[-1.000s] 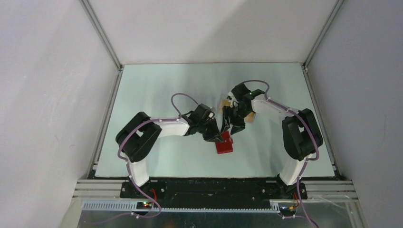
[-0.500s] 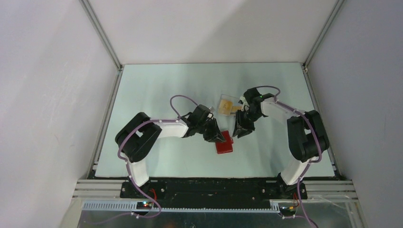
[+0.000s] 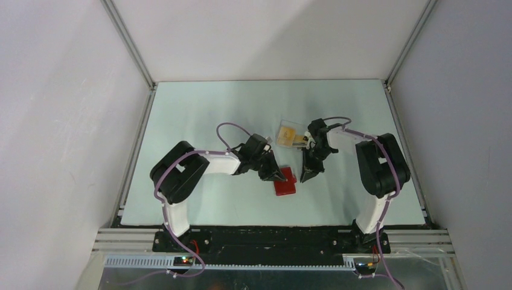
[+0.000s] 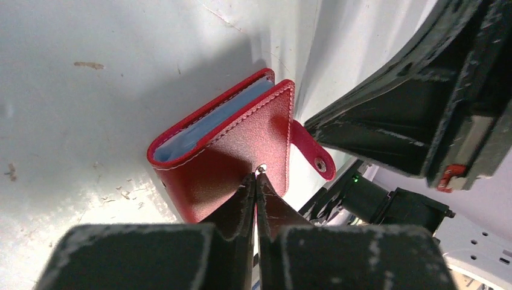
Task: Put the credit cards into the card holder
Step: Close the card holder at the center of the board.
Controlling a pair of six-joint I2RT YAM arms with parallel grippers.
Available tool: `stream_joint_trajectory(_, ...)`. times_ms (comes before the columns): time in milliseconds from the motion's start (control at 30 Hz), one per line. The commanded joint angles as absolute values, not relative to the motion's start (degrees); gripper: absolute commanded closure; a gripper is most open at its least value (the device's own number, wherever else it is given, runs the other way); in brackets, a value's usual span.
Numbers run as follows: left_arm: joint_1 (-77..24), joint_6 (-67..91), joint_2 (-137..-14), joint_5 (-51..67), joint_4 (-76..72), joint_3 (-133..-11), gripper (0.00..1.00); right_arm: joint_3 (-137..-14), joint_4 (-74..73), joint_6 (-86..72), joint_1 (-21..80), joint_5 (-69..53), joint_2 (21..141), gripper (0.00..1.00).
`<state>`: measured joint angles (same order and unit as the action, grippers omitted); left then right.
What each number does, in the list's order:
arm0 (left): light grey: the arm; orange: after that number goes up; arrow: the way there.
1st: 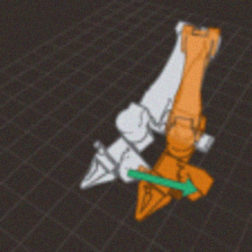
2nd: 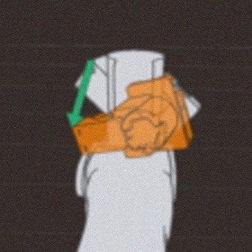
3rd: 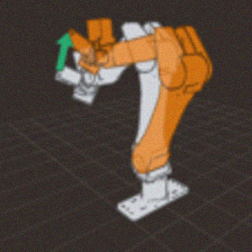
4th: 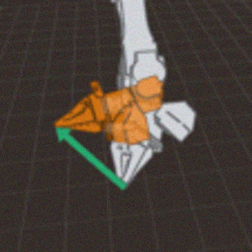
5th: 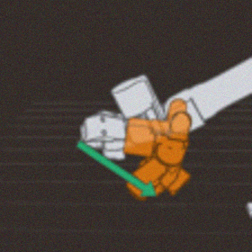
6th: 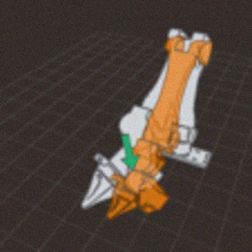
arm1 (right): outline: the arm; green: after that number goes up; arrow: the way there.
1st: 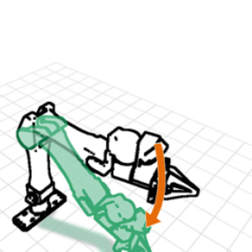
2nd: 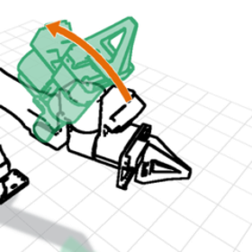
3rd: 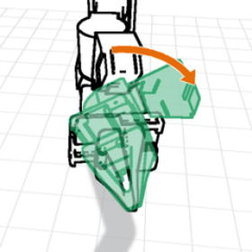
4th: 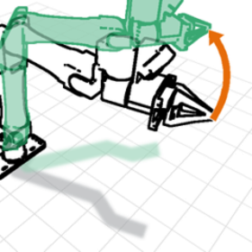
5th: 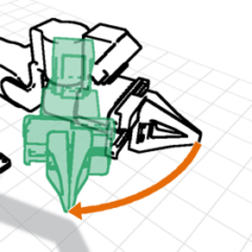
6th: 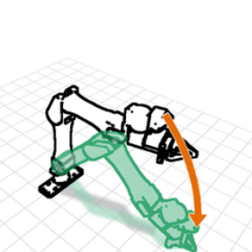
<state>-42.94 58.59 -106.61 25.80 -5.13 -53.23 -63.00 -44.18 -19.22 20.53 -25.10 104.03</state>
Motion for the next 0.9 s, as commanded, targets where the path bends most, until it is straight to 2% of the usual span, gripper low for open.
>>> stream_joint_trajectory(0, -42.6, 59.1, -107.8, 24.8, -5.1, -53.8, 0.95, -63.1, -41.7, -19.8, 23.3, -25.7, 104.8, 1.0)
stream_joint_trajectory(300, -42.6, 58.7, -108.6, 23.8, -2.3, -54.4, 0.99, -66.4, -41.4, -20.9, 25.9, -26.0, 105.7, 1.0)
stream_joint_trajectory(533, -42.7, 58.0, -106.3, 24.2, -1.5, -55.1, 0.97, -67.2, -42.0, -20.9, 26.9, -25.1, 105.1, 1.0)
stream_joint_trajectory(600, -42.3, 57.9, -105.2, 24.5, -1.6, -55.1, 0.93, -67.6, -42.3, -20.8, 27.0, -24.8, 105.2, 1.0)
stream_joint_trajectory(733, -41.1, 58.5, -101.7, 24.6, -3.0, -54.0, 0.78, -67.8, -42.5, -20.6, 27.2, -24.9, 106.3, 1.0)
stream_joint_trajectory(867, -40.5, 59.5, -97.8, 25.8, -4.7, -53.1, 0.69, -67.8, -42.4, -20.5, 27.4, -25.0, 106.8, 1.0)
